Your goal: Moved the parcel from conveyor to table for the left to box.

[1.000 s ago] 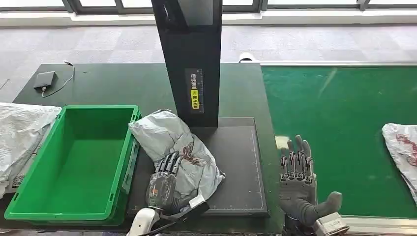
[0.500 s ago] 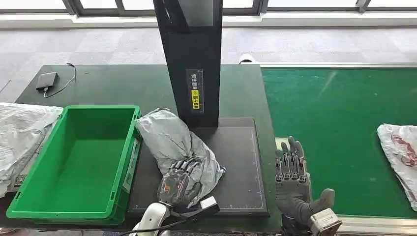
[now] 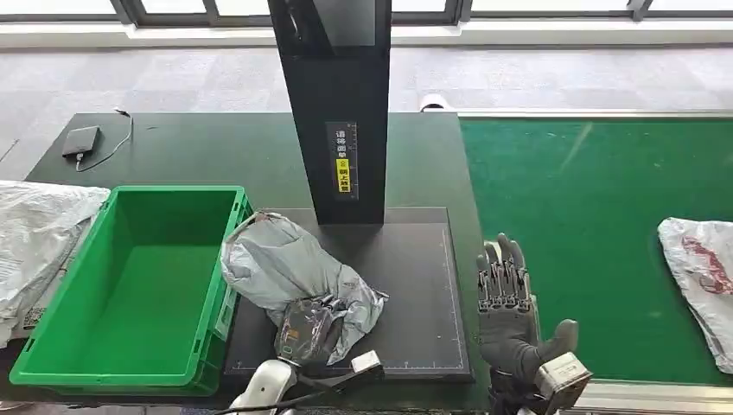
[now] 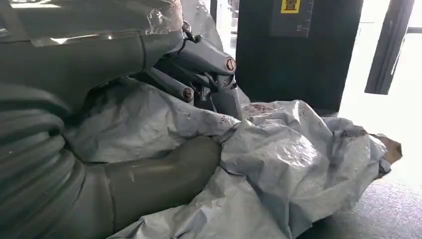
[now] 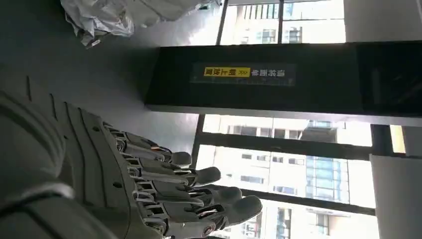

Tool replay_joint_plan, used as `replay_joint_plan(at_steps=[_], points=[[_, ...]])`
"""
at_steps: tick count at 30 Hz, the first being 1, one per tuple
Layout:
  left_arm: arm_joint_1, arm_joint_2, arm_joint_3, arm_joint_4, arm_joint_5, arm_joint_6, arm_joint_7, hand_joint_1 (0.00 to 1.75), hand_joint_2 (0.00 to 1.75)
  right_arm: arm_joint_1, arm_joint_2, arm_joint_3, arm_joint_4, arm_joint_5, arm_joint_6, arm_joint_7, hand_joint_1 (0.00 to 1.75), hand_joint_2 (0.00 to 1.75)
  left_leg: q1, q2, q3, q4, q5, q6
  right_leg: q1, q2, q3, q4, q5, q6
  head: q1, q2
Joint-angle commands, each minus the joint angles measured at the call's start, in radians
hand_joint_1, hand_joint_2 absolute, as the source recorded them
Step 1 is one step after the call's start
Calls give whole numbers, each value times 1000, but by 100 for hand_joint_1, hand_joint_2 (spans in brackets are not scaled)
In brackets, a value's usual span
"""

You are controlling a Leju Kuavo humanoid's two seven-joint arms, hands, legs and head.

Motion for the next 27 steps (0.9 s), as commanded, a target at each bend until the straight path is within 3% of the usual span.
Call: replay_joint_plan(at_steps=[1, 9, 15, 20, 24, 27], points=[[31, 28, 11, 7, -5, -18, 2, 175, 175, -38, -26, -8, 78, -4, 6, 1, 0, 0, 0, 3, 0, -2, 2, 1, 0, 2, 0, -3, 2, 0, 0, 0], [37, 22, 20, -23, -13, 12, -22, 175, 175, -33, -19, -19, 68, -5, 12, 1, 0, 0, 0, 2, 0, -2, 1, 1, 0, 2, -1, -1, 1, 0, 0, 0], [119, 17, 1, -321, -39, 218, -117, 175, 175, -20, -14, -44, 50, -7, 26, 0, 0, 0, 0, 2, -2, 0, 0, 1, 0, 1, -3, 0, 1, 0, 0, 0], [205, 4, 12, -700, -142, 218, -150, 175, 175, -24, -7, -67, 52, -12, 28, 0, 0, 0, 1, 3, -6, 2, 0, 1, 1, 2, -6, 0, 1, 0, 0, 0], [223, 32, 16, -828, -177, 218, -153, 175, 175, -14, -4, -78, 42, -15, 22, 0, 0, 0, 0, 2, -5, 1, 0, 1, 1, 2, -6, 0, 1, 0, 0, 0], [245, -2, 87, -914, -177, 218, -245, 175, 175, 11, -8, -84, 21, -29, 9, 0, 0, 0, 1, 2, -6, 1, 0, 0, 1, 2, -7, 0, 1, 0, 0, 0]])
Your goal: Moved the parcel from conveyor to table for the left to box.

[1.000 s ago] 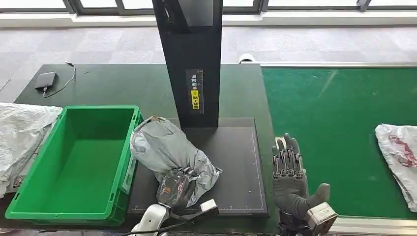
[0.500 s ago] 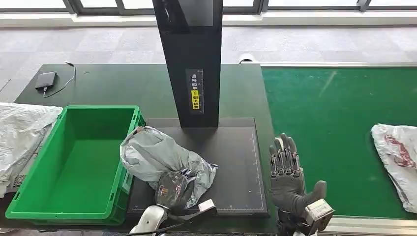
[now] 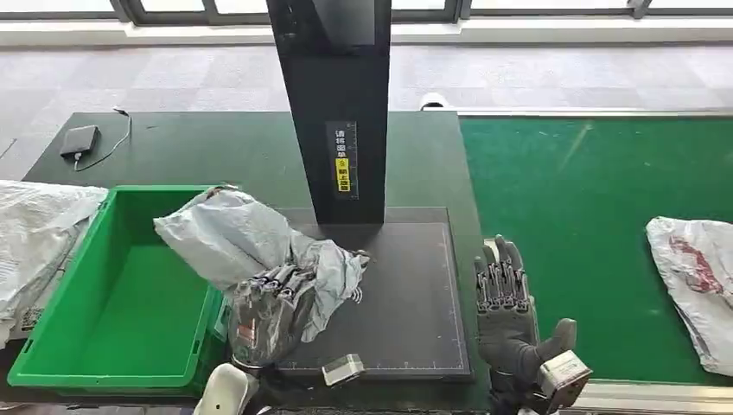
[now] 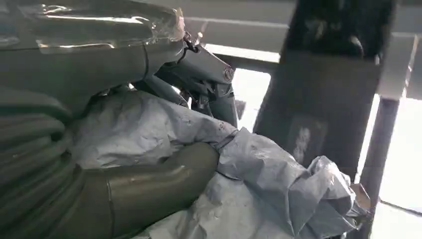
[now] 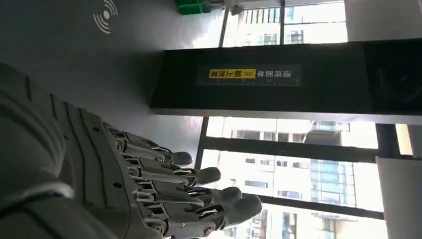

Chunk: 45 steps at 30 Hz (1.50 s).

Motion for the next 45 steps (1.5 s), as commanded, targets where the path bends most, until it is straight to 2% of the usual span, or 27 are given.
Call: replay_joint_plan(at_steps=[1, 4, 10, 25, 26, 28, 30, 32, 35, 38, 45], points=[[78, -11, 95, -388, -77, -2, -117, 175, 175, 22, -7, -68, -6, -19, -22, 0, 0, 0, 1, 1, -1, 0, 1, 1, 1, 0, -1, -1, 1, 0, 0, 0], [46, -5, 122, -404, -77, -2, -139, 175, 175, 35, 0, -71, -20, -18, -34, 0, 0, 0, 0, 1, -1, -1, 1, 1, 0, 0, -1, -1, 1, 0, 0, 0], [-10, 22, 111, -414, -77, -2, -85, 175, 175, 50, 28, -95, -48, -11, -33, 0, 0, 0, 0, -2, -2, -2, 3, 1, 0, -3, -1, -2, 2, 0, 0, 0], [-10, 25, 110, -417, -77, -2, -80, 175, 175, 52, 29, -97, -51, -10, -32, 0, 0, 0, -1, -1, 1, -2, 2, 1, -1, -1, 0, -2, 1, 0, 0, 0], [19, 10, 103, -291, 49, -2, -24, 175, 175, 55, 35, -106, -57, -7, -35, 0, 0, 0, 0, -1, 0, -2, 2, 0, 0, -1, 0, -2, 1, 0, 0, 0], [-79, 51, 205, -20, 249, -2, -81, 175, 175, 73, 46, -126, -80, 0, -20, 0, 0, 0, -1, -2, 3, -5, 3, 1, -1, -3, 3, -4, 2, 0, 0, 0], [-136, 72, 257, 141, 321, -2, -94, 175, 175, 74, 53, -137, -83, 7, -7, 0, 0, 0, -2, -6, 5, -8, 5, 1, -2, -6, 5, -6, 3, 0, 0, 0], [-168, 90, 280, 232, 302, -13, -31, 175, 175, 72, 59, -141, -86, 14, 1, 0, 0, 0, -2, -6, 4, -7, 5, 0, -2, -7, 5, -5, 2, 0, 1, 0], [-194, 93, 285, 309, 289, -65, 12, 175, 175, 74, 68, -152, -102, 20, 8, 2, 0, 0, -2, 0, 3, -6, 5, 0, -1, -2, 1, -4, 4, -1, 0, 0], [-211, 92, 295, 363, 241, -69, 69, 175, 175, 76, 74, -160, -106, 32, 11, 10, 0, 0, -1, -2, 2, -3, 4, -1, -1, -3, 2, -3, 2, -1, 0, 0], [-240, 96, 300, 440, 229, -82, 76, 175, 175, 65, 77, -172, -94, 49, 5, 18, 0, 0, 0, 0, 2, -3, 4, -1, 0, -1, 1, -2, 3, -1, 1, 0]])
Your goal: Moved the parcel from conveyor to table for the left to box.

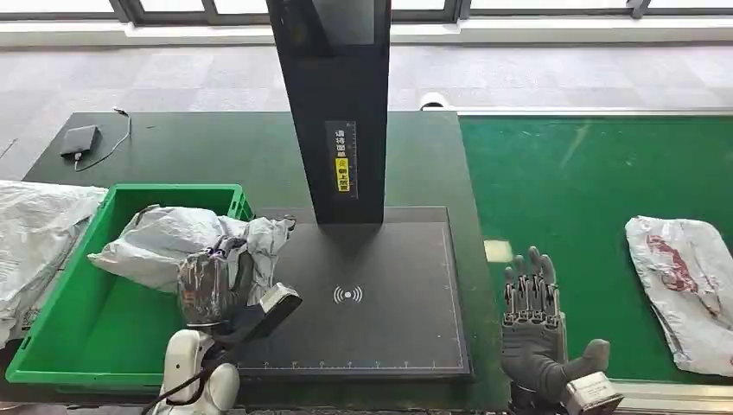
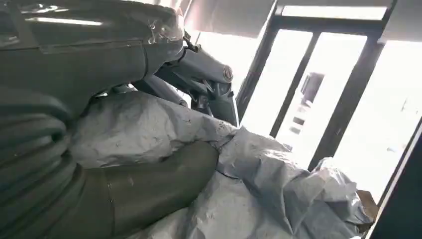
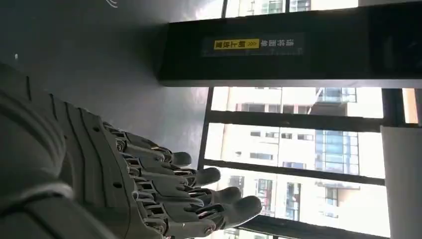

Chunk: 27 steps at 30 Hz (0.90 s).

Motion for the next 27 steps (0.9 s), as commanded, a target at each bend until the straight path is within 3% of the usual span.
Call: replay_joint_plan(at_steps=[1, 9, 10, 11, 13, 14, 18, 24, 27], points=[[-88, 36, 54, 243, -19, -12, 11, 175, 175, -16, 22, -67, 8, 19, -1, 14, 0, 0, 0, 0, 1, -2, 2, 0, 0, -1, 0, -2, 2, 0, 0, 0], [-70, 27, 69, 171, 64, 69, -26, 173, 175, -13, 25, -66, -2, 30, -26, 13, 0, 0, 0, 1, 0, -2, 2, 0, 0, 0, -1, -1, 2, 0, 0, 0], [-55, 10, 100, 115, 87, 69, -59, 12, 175, -14, 26, -67, -2, 30, -28, 13, 0, 0, 0, 1, -1, -2, 2, 0, 1, 0, -2, -1, 2, 0, 0, 0], [-40, -10, 130, 64, 102, 69, -87, 0, 175, -14, 26, -69, -2, 29, -31, 12, 0, 0, 1, 1, -1, -1, 1, 0, 1, 0, -2, 0, 1, 0, 0, 0], [-35, -20, 143, 51, 98, 69, -98, 0, 175, -14, 26, -68, -2, 29, -32, 12, 0, 0, 1, 2, -1, 0, 1, 0, 1, 1, -2, 0, 1, 0, 0, 0], [-25, -23, 141, 35, 108, 69, -104, 0, 0, -14, 26, -69, -2, 29, -34, 11, 0, 0, 1, 2, -2, 0, 1, 0, 1, 1, -3, 0, 2, 0, 0, 0], [26, -92, 216, -108, 207, 69, -226, 0, 0, -6, 19, -59, -2, 30, -47, 3, 0, 0, 1, 1, -2, 1, 0, 0, 2, 1, -2, 0, 1, 0, 0, 0], [43, -101, 221, -136, 230, 69, -246, 0, 0, -2, 18, -56, -2, 29, -50, 0, 0, 0, 1, 1, -1, -1, 1, 0, 1, 1, -1, -1, 1, 0, 0, 0], [92, -130, 235, -228, 348, 69, -343, 0, 0, 11, 12, -43, -8, 31, -55, -5, 0, 0, 1, 1, -2, -1, 1, 0, 1, 1, -2, -1, 2, 0, 0, 0]])
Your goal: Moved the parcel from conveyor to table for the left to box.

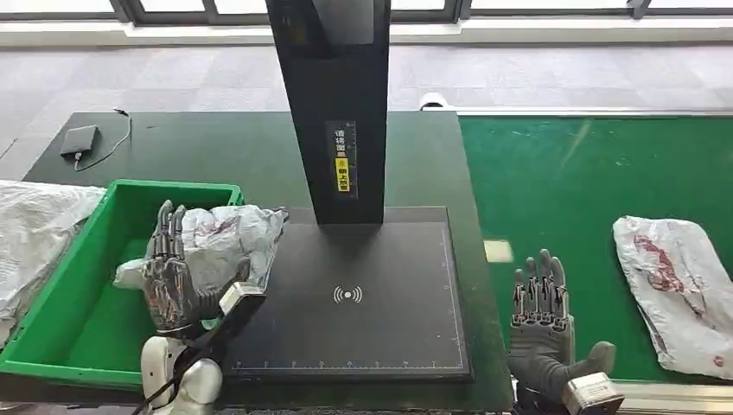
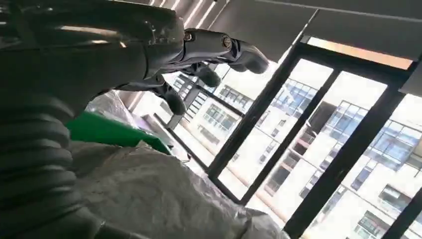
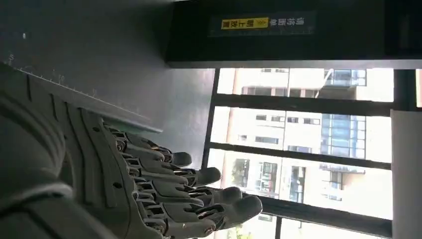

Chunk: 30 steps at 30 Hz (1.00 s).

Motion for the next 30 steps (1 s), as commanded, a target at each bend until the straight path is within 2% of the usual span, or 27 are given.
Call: replay_joint_plan(at_steps=[1, 15, 18, 22, 24, 25, 26, 27, 28, 30], points=[[87, -74, 92, -181, 152, 0, -133, 0, 0, 15, -4, -7, -11, 2, -11, -2, 0, 0, 0, 1, -1, -1, 1, 1, 0, 0, -1, -1, 1, 0, 0, 0], [106, -74, 87, -201, 160, 0, -137, 0, 0, 19, -7, -4, -14, 0, -12, -2, 0, 0, 0, 1, -1, -4, 3, 2, 0, 0, 0, -4, 3, 1, 0, 0], [160, -74, 122, -339, 324, 0, -211, 0, 0, 37, -27, 26, -19, -26, -30, -2, 0, 0, 0, 2, -1, -1, 0, 1, 0, 2, -1, -2, 1, 0, 0, 0], [165, -74, 167, -429, 607, 0, -275, 0, 0, 50, -36, 37, -24, -47, -70, -2, 0, 0, 0, 3, 0, -1, 0, 1, 0, 2, -1, -1, 1, 0, 0, 0], [182, -70, 108, -452, 665, 0, -275, 0, 0, 57, -38, 14, -30, -32, -114, -2, 0, 0, 0, 1, -1, 0, 0, 1, 0, 1, -1, -1, 0, 0, 0, 0], [189, -42, 73, -459, 726, 0, -275, 0, 0, 64, -29, -25, -38, -10, -156, -2, 0, 0, 0, 0, -2, 0, 0, 1, 0, 0, -1, 0, 0, 0, 0, 0], [197, -6, 14, -474, 788, 0, -275, 0, 0, 67, -27, -55, -50, -6, -148, -2, 0, 0, 0, -1, -2, -1, 0, 1, 0, -1, -1, -1, 0, 0, 0, 0], [210, 79, -111, -453, 882, -20, -275, 0, 0, 71, -16, -103, -68, 11, -150, -2, 0, 0, 0, -2, -3, 0, 0, 1, 0, -3, -1, 0, -1, 0, 0, 0], [216, 91, -144, -424, 907, -67, -275, 0, 0, 73, -4, -141, -84, 44, -174, -2, 0, 0, -1, -6, -3, -1, 1, 1, 0, -6, -1, -1, -1, 0, 0, 0], [210, 81, -155, -417, 894, -59, -275, 0, 0, 81, -10, -156, -97, 40, -167, -2, 0, 0, -1, -5, -2, -1, 1, 1, -1, -5, -1, -1, -1, 1, 0, 0]])
